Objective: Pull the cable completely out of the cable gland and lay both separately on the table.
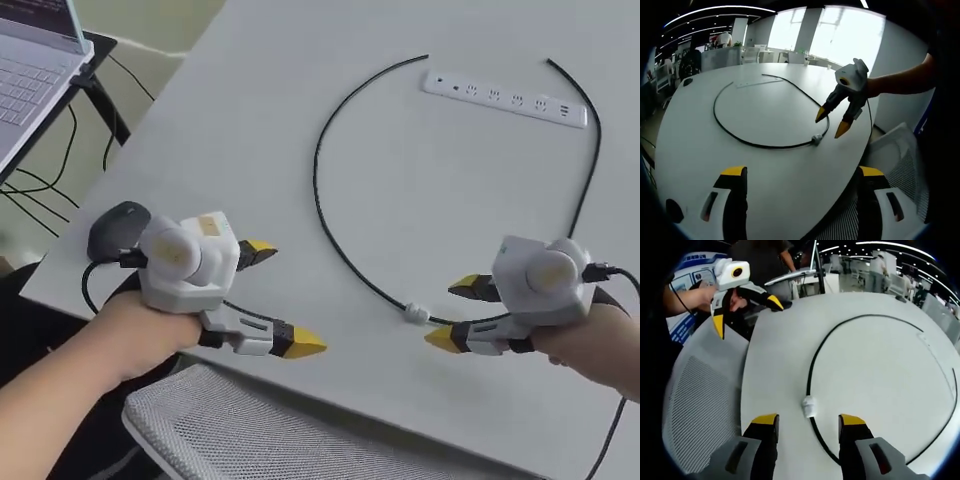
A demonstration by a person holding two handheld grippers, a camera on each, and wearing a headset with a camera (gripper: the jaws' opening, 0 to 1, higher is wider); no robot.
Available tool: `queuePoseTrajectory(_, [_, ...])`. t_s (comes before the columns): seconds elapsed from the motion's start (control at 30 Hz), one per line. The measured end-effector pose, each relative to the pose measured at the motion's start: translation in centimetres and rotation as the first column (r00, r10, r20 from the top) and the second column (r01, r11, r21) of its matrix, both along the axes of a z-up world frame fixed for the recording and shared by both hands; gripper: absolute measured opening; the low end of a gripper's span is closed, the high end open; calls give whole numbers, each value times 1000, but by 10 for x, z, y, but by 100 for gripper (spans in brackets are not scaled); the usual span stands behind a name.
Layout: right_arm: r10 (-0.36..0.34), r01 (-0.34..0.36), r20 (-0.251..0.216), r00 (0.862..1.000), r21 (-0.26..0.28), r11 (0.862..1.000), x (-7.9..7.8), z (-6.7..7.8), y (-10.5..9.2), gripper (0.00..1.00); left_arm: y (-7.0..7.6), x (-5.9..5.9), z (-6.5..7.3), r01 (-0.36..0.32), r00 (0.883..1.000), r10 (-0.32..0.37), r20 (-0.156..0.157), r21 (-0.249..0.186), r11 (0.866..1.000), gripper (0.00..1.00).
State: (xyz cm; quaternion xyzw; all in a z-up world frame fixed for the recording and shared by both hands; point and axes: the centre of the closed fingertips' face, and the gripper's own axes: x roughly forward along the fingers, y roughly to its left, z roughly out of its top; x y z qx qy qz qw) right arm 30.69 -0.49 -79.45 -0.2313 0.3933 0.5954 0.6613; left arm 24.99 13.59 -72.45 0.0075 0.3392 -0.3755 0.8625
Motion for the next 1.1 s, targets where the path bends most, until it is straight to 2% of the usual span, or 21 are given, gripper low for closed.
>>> queuePoseTrajectory(0.3, [29,-29,-24,999,-23,999,-4,-6,8,28,4,-2,-7,15,1000,-15,-11,2,1000,93])
queuePoseTrajectory(0.63, [58,-59,-30,998,-53,997,-5,-14,13,22,7,-4,-10,22,1000,-22,-13,-2,1000,92])
queuePoseTrajectory(0.97, [70,-73,-46,996,-78,994,-6,-20,13,10,12,-6,-13,32,999,-32,-24,1,999,90])
queuePoseTrajectory(1.1, [72,-76,-49,996,-85,994,-5,-21,13,10,12,-7,-15,38,999,-38,-27,1,999,90])
